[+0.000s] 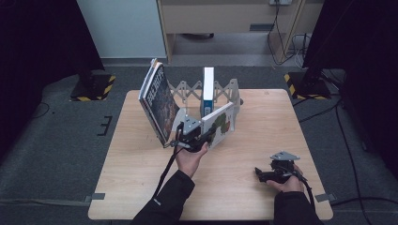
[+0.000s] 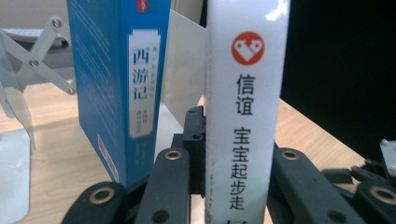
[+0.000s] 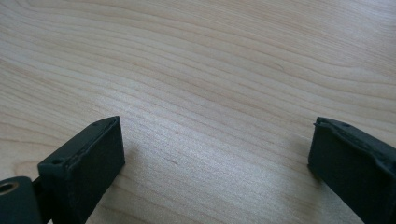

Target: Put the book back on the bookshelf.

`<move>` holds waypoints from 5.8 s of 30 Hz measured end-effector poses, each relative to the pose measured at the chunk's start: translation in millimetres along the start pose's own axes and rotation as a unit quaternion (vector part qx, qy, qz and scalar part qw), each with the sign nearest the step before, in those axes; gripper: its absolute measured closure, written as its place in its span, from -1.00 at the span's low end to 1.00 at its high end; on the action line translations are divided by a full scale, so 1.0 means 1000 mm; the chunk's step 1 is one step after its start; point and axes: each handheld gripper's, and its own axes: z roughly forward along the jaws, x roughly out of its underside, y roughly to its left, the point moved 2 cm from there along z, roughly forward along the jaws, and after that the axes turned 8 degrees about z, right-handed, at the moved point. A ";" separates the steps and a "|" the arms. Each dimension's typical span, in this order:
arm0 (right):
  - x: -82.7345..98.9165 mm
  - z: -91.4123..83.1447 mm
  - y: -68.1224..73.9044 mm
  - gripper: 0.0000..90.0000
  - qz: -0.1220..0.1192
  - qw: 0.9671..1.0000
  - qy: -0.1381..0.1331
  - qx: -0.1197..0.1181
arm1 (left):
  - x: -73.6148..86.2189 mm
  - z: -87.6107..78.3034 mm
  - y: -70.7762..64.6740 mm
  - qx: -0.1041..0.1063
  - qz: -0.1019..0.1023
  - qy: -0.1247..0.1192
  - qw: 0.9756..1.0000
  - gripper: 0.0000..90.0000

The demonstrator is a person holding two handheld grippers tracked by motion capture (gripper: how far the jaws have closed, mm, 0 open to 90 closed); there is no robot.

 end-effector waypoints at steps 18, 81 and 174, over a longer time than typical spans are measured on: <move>0.000 0.000 0.000 -0.92 0.000 1.000 0.000 0.000 | -0.010 0.039 -0.003 -0.029 0.002 -0.007 1.000 0.65; 0.000 0.001 0.001 -0.93 0.004 1.000 0.000 0.003 | 0.064 0.077 -0.011 -0.060 0.019 0.070 0.996 0.62; 0.000 0.001 0.002 -0.96 0.005 1.000 0.002 0.003 | 0.035 0.077 -0.009 0.072 0.059 0.070 0.993 0.07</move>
